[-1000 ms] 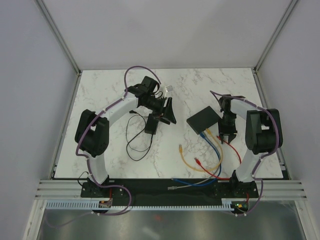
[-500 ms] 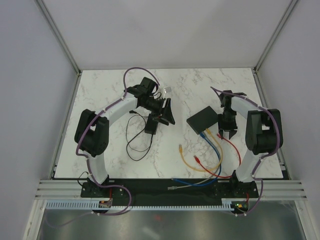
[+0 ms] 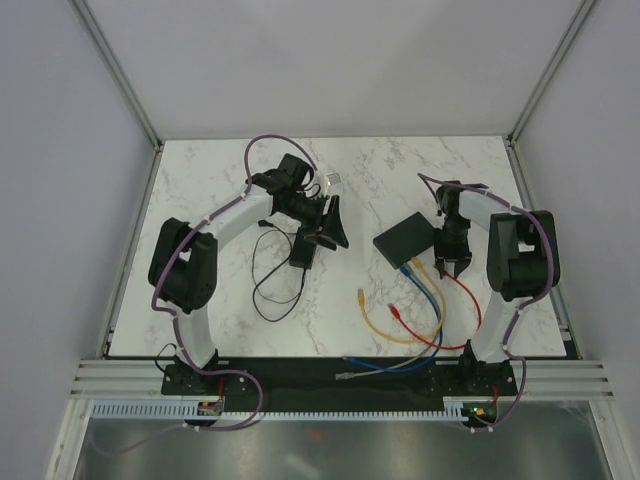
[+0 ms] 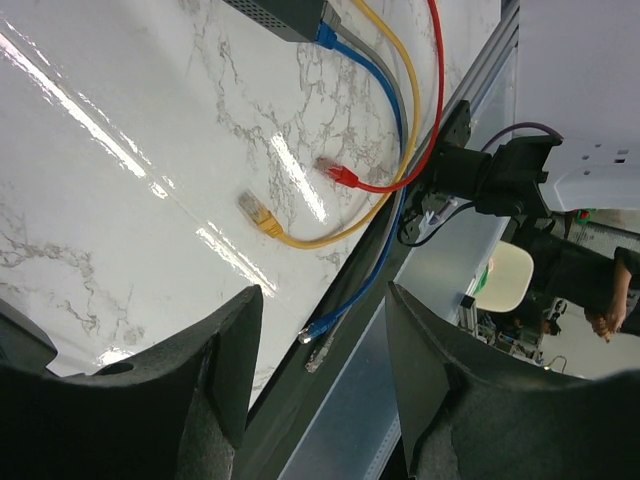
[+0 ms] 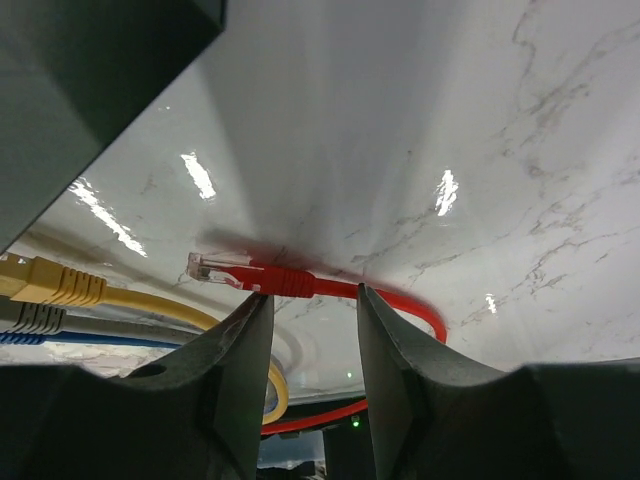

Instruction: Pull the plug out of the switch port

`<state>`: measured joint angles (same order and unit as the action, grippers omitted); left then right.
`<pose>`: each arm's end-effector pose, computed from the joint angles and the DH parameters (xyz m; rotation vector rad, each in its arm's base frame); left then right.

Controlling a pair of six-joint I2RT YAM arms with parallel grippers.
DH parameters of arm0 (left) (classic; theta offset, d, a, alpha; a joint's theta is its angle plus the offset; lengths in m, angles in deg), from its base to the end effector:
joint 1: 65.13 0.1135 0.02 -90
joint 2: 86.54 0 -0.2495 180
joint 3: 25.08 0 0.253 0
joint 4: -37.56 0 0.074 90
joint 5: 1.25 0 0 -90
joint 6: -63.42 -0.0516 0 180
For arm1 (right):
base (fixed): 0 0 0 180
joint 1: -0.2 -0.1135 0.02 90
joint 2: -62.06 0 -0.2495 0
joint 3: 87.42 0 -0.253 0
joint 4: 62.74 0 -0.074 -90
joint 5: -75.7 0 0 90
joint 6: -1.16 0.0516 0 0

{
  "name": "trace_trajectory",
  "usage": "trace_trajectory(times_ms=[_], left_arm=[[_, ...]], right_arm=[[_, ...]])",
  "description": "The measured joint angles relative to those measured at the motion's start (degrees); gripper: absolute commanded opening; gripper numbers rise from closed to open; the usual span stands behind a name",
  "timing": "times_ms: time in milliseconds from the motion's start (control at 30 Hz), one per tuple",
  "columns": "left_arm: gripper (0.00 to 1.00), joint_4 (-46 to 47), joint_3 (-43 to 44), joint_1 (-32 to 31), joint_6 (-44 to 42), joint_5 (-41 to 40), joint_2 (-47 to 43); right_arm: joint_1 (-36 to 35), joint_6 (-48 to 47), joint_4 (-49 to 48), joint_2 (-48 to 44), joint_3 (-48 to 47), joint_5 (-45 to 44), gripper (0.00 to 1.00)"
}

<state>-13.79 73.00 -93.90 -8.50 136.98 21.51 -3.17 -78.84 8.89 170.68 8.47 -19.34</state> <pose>0.3308 -0.2255 0.2118 0.5577 2.6525 -1.3798 0.3162 0.0141 0.1203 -0.1687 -3.0370 0.1519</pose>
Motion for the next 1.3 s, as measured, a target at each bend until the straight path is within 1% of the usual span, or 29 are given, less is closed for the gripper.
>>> trace_trajectory(times_ms=[133,200,233,333,367,433,467,700,1000,1133,1300], left_arm=[[0.60,0.0,-0.5,0.3,0.0,0.1,0.0],[0.60,0.0,-1.0,0.4,0.0,0.1,0.0],[0.60,0.0,-1.2,0.5,0.0,0.1,0.0],[0.60,0.0,-1.6,0.5,0.0,0.1,0.0],[0.60,0.0,-1.7,0.5,0.0,0.2,0.0],[0.60,0.0,-1.9,0.5,0.0,0.2,-0.2],[0.60,0.0,-2.0,0.5,0.0,0.2,-0.3],[0.60,0.0,-2.2,0.5,0.0,0.2,-1.4],[0.60,0.0,-2.3,0.5,0.0,0.2,-1.6],[0.60,0.1,-3.1,0.3,0.0,0.2,-1.6],[0.60,0.0,-5.7,-1.5,0.0,0.2,-1.6]], right_arm=[[0.0,-0.5,-0.5,0.1,0.5,0.7,0.41],[0.0,-0.9,-0.6,0.1,0.8,0.6,0.34],[0.0,-1.1,-0.6,0.1,1.0,0.4,0.32],[0.0,-1.5,-0.7,-0.4,1.7,0.3,0.16],[0.0,-1.6,-0.8,-0.6,2.1,0.3,0.08],[0.0,-1.7,-0.9,-1.0,2.7,0.8,0.01],[0.0,-1.7,-0.9,-1.2,2.8,0.9,0.00],[0.0,-0.5,-1.2,-3.6,3.0,3.1,0.00],[-0.5,3.6,1.1,-16.3,0.8,9.7,0.00],[-0.9,5.8,1.2,-17.4,0.8,12.0,0.00],[-0.9,9.3,0.4,-17.4,1.0,16.5,0.00]])
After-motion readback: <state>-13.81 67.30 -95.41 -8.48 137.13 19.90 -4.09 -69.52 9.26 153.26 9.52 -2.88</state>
